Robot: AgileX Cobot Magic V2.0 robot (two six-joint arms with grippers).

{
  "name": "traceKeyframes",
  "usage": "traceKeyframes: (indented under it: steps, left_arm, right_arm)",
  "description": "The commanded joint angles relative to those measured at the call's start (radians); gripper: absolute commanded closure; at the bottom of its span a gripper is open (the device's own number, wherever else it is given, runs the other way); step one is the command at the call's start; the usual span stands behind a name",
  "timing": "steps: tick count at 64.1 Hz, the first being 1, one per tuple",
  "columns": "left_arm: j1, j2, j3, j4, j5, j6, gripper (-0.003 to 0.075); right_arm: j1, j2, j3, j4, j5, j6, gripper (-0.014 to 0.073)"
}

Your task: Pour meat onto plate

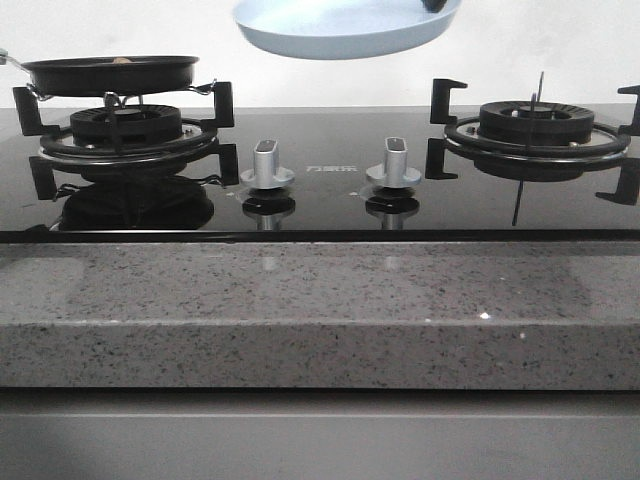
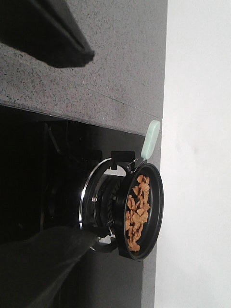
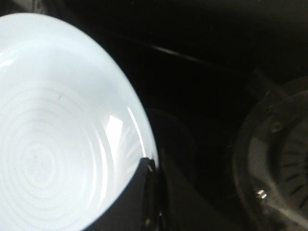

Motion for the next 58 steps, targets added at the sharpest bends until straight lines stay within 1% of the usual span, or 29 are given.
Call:
traceKeyframes:
  steps: [1, 10, 17, 26, 35, 58]
  left_arm:
    - [0.001, 0.010, -0.039, -0.009, -0.088, -0.009, 0.0063]
    - [0.001, 0.010, -0.039, -0.009, -0.088, -0.009, 0.0063]
    - [0.001, 0.010, -0.039, -0.009, -0.088, -0.009, 0.0063]
    - [0.001, 0.010, -0.039, -0.009, -0.088, -0.009, 0.0063]
    - [0.001, 0.010, -0.039, -0.009, -0.088, -0.009, 0.0063]
    - [0.001, 0.010, -0.039, -0.009, -0.088, -0.009, 0.0063]
  right_arm:
    - [0.025, -0.110, 0.057, 0.039, 0.062, -0.022, 0.0654]
    - [0.062, -0.174, 0.232, 0.039, -0.024, -0.036, 0.0654]
    - [0.080, -0.227, 0.391, 0.040, -0.138, -0.044, 0.0654]
    - [0.083, -0.281, 0.524, 0.060, -0.234, -0.046, 0.0654]
    - [0.083, -0.288, 0.552, 0.067, -0.260, -0.046, 0.0654]
    - [0.083, -0.288, 0.552, 0.068, -0.244, -0.046, 0.0654]
